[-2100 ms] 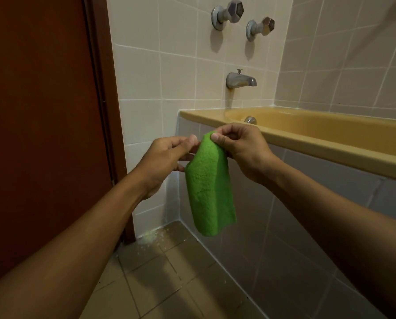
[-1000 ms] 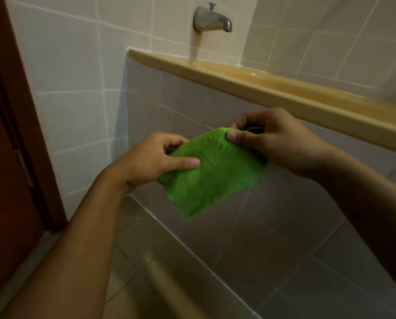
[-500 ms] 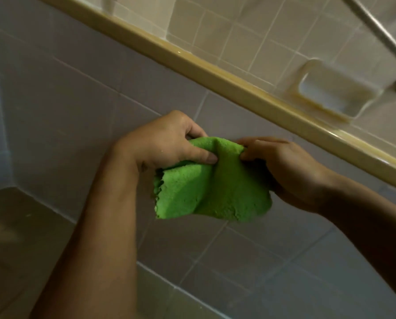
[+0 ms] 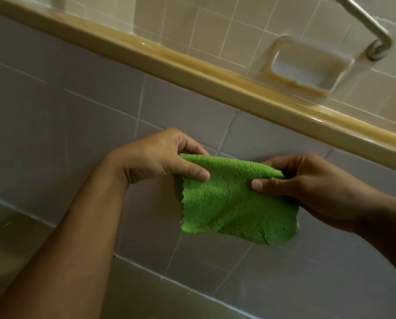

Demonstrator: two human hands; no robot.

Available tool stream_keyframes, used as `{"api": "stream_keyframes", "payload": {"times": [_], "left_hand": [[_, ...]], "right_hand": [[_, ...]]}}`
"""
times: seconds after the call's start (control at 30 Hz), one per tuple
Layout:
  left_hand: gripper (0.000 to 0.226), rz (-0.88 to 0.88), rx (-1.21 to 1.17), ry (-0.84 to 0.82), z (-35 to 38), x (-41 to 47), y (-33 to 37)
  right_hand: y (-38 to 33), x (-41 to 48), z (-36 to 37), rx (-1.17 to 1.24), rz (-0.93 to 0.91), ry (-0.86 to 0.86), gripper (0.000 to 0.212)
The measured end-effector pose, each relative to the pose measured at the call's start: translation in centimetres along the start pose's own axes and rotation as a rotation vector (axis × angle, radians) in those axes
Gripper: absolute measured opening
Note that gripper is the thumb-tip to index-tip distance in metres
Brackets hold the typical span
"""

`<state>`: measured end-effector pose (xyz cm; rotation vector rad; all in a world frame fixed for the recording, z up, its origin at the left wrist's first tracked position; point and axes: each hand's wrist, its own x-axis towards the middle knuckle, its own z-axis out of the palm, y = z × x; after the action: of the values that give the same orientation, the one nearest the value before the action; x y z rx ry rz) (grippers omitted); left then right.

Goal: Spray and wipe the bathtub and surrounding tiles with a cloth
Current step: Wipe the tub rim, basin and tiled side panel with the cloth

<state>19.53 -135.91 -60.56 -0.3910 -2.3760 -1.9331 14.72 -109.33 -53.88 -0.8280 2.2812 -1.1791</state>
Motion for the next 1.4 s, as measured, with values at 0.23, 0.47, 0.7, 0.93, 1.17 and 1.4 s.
{"api": "stream_keyframes", "payload": {"times": [0.23, 0.47, 0.7, 0.93, 1.17, 1.4], "left_hand": [[0.026, 0.057, 0.073, 0.009, 5.7, 3.0, 3.0], [0.032, 0.194, 0.162, 0.006, 13.6, 6.2, 9.1], [0.022, 0.368, 0.172, 0.077, 22.2, 8.5, 12.2], [0.022, 0.442, 0.174, 0.072, 27.5, 10.7, 14.0], [0.024, 0.491, 0.117, -0.079, 35.8, 14.9, 16.2], [0.022, 0.635, 0.407, -0.154, 48.0, 19.5, 18.6]], "right_hand": [[3.8, -4.7, -5.0, 0.11, -0.016, 0.106, 0.031], [5.1, -12.3, -10.3, 0.067, -0.073, 0.224, 0.043], [6.4, -18.8, -14.7, 0.103, -0.079, 0.357, 0.046], [8.2, -22.0, -16.5, 0.153, -0.006, 0.438, 0.031], [12.0, -29.6, -20.6, 0.236, 0.03, 0.507, 0.036], [17.0, -39.1, -27.4, 0.353, 0.201, 0.576, 0.027]]}}
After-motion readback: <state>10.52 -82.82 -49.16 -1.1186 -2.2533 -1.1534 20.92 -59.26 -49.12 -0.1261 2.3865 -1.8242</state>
